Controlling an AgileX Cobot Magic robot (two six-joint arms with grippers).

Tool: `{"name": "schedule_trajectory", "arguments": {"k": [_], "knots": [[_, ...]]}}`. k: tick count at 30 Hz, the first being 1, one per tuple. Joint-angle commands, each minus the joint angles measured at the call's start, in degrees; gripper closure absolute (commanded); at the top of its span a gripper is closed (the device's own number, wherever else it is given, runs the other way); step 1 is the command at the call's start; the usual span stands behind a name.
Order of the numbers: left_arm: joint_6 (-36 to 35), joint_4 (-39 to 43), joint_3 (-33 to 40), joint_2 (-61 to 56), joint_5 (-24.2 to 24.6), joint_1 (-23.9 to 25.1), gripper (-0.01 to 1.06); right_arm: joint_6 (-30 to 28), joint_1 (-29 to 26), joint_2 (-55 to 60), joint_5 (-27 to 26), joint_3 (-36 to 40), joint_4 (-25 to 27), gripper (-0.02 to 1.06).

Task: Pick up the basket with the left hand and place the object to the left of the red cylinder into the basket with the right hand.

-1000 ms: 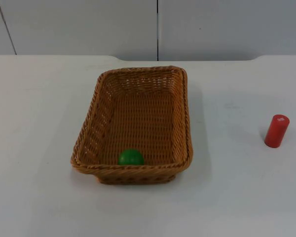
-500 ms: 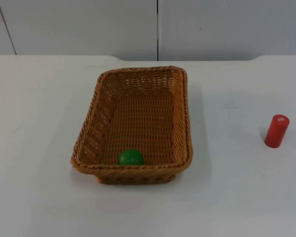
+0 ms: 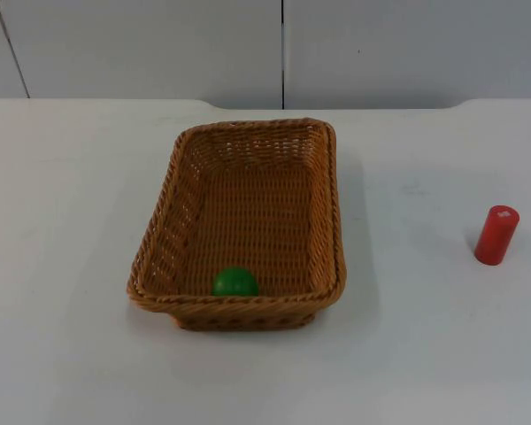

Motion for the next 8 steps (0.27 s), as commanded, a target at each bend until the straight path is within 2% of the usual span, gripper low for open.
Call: {"name": "schedule_trajectory", "arguments": {"k": [1,8], "knots": [[-0.03,-0.28,0.23,-0.2,-0.69,-0.07,0.0,0.18,-0.41,-0.14,-0.72,0.51,0.09,-0.01],[-0.03,-0.15,0.23,-0.2,-0.69,0.75,0.0,0.18,-0.41,-0.14,-0.72,0.51,0.09,-0.01]]}}
